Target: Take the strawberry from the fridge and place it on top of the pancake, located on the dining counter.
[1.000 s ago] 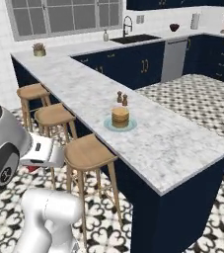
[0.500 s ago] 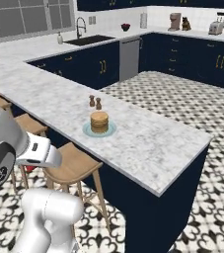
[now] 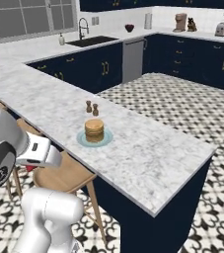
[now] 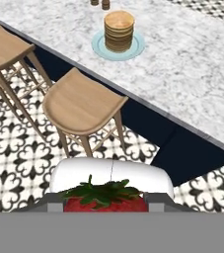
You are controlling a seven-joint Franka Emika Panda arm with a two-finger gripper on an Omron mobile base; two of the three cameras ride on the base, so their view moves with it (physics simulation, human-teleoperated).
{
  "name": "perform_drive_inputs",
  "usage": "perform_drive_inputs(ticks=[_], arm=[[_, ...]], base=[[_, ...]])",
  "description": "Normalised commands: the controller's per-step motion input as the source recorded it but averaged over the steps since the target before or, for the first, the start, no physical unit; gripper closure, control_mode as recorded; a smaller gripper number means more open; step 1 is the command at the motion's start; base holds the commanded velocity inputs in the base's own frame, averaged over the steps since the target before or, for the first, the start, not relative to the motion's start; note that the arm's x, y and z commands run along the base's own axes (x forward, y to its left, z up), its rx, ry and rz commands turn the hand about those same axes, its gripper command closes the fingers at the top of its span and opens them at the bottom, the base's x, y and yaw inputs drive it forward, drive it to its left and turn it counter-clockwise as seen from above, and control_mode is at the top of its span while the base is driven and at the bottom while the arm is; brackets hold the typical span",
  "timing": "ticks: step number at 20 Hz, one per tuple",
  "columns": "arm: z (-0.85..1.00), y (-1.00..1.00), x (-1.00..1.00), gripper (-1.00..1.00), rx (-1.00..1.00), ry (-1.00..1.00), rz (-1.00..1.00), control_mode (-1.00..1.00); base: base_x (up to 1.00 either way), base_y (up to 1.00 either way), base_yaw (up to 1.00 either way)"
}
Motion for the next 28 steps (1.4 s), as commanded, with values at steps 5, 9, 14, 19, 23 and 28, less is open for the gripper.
perform_drive_inputs(ticks=[5,9,14,19,23,28], arm=[[0.0,0.0,0.0,1.0,0.0,0.0,0.0,1.0],[0.0,0.0,0.0,1.0,0.0,0.0,0.0,1.0],[0.18,0.0,0.8,1.0,-0.04,0.0,0.0,-1.0],[0.19,0.0,1.0,1.0,-0.06,0.0,0.0,-1.0],[0.0,0.05,1.0,1.0,-0.02,0.0,-0.02,-1.0],[-0.05,0.01,1.0,1.0,0.01,-0.02,-0.01,-1.0]], base=[[0.68,0.0,0.03],[0.61,0.0,0.0],[0.15,0.0,0.0],[0.0,0.0,0.0],[0.0,0.0,0.0],[0.0,0.0,0.0]])
